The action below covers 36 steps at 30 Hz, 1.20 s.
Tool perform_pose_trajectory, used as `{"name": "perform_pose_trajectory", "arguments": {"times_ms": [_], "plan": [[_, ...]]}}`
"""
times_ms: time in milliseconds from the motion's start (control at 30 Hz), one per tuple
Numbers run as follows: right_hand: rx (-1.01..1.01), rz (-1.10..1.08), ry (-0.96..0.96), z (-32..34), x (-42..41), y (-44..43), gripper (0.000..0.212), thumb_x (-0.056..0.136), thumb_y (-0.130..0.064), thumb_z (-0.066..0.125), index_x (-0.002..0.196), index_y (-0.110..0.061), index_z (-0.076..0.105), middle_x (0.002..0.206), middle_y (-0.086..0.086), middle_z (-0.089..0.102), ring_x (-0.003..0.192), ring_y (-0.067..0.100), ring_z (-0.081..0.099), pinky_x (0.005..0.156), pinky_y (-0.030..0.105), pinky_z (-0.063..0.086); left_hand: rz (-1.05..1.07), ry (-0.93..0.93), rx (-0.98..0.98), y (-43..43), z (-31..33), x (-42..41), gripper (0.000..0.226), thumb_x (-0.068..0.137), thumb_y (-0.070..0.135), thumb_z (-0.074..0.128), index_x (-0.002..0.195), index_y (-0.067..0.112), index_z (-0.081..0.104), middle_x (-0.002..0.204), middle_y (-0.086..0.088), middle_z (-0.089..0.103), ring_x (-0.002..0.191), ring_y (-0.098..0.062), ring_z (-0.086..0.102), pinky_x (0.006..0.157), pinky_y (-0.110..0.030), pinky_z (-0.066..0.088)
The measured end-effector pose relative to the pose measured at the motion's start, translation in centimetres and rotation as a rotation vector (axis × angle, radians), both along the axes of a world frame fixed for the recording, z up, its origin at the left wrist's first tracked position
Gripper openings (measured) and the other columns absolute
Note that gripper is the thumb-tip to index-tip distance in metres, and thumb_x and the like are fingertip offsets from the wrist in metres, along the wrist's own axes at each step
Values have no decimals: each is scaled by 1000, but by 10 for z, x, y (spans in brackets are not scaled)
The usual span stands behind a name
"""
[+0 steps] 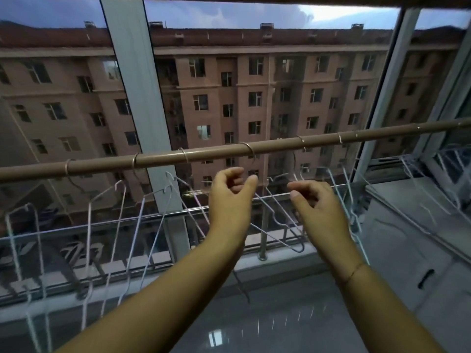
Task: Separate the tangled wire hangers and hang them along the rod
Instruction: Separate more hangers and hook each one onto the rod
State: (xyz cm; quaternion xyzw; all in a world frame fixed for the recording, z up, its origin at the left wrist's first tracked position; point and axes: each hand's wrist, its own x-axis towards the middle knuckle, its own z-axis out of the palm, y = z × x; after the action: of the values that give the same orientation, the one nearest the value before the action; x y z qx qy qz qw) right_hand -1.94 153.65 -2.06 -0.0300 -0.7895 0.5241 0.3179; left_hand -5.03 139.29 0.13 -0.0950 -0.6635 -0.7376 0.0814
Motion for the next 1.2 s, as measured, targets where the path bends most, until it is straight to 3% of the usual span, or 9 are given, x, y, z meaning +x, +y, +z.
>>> {"name": "perform_pose_trajectory", "arguments": {"times_ms": [133, 267, 333, 433, 500, 633, 733, 1033, 1200], "plan": [[41, -39, -109, -8, -7, 33, 18, 86, -19, 58, 103, -24, 57, 113, 0, 48, 96, 10, 52, 78, 18, 39, -72, -53, -72, 50, 0, -10, 24, 89, 23, 60, 113, 23, 60, 106, 8, 62, 96, -5, 58, 71, -13, 44], [-79, 140, -274, -24, -11, 51, 21, 87, -21, 59, 106, -26, 52, 97, -5, 56, 87, 8, 56, 66, 14, 42, -52, -164, -159, 89, -7, -20, 33, 89, 21, 61, 121, 14, 59, 105, 5, 61, 96, -8, 57, 75, -16, 43], [-82, 207, -319, -31, -10, 59, 15, 87, -20, 57, 102, -23, 56, 89, 2, 61, 82, 18, 60, 68, 25, 50, -46, -233, -189, 102, -13, -23, 23, 89, 18, 60, 112, 14, 64, 104, 2, 63, 97, -14, 58, 77, -21, 46], [-101, 289, -303, -33, -9, 71, 12, 87, -15, 54, 91, -21, 64, 81, 12, 66, 78, 29, 61, 75, 44, 52, -12, -290, -155, 116, -18, -21, 20, 89, 10, 60, 106, 6, 68, 93, -7, 66, 79, -16, 60, 59, -18, 49], [-117, 344, -279, -30, -10, 78, 14, 88, -12, 53, 88, -19, 66, 72, 6, 65, 71, 20, 62, 72, 39, 53, 27, -308, -88, 122, -17, -20, 18, 87, 5, 61, 103, 3, 68, 81, -7, 66, 65, -14, 59, 48, -14, 51], [-137, 385, -240, -16, -19, 84, 22, 89, -12, 53, 78, -27, 66, 70, 6, 66, 65, 13, 59, 67, 33, 53, 99, -315, -38, 129, -6, -27, 13, 85, 8, 64, 77, 16, 68, 70, -1, 65, 63, -12, 60, 50, -18, 52], [-181, 404, -230, -5, -29, 82, 23, 90, -15, 52, 75, -28, 65, 70, 5, 63, 65, 13, 56, 63, 28, 50, 147, -330, -26, 132, 4, -38, 9, 85, 10, 65, 92, 11, 69, 72, -2, 66, 63, -12, 61, 42, -17, 48], [-227, 335, -332, -28, -34, 87, 21, 91, -24, 51, 94, -18, 71, 76, -9, 61, 75, 8, 54, 69, 24, 44, 137, -451, -185, 132, -22, -30, 22, 89, 4, 57, 107, 1, 68, 101, -18, 67, 87, -25, 62, 80, -33, 52], [-37, 290, -360, -45, -32, 93, 28, 89, -13, 51, 115, -16, 61, 119, 3, 58, 102, 15, 54, 89, 30, 45, 92, -497, -239, 119, -44, -10, 21, 90, -1, 48, 100, 0, 67, 73, -8, 56, 65, -18, 48, 57, -24, 40]]}}
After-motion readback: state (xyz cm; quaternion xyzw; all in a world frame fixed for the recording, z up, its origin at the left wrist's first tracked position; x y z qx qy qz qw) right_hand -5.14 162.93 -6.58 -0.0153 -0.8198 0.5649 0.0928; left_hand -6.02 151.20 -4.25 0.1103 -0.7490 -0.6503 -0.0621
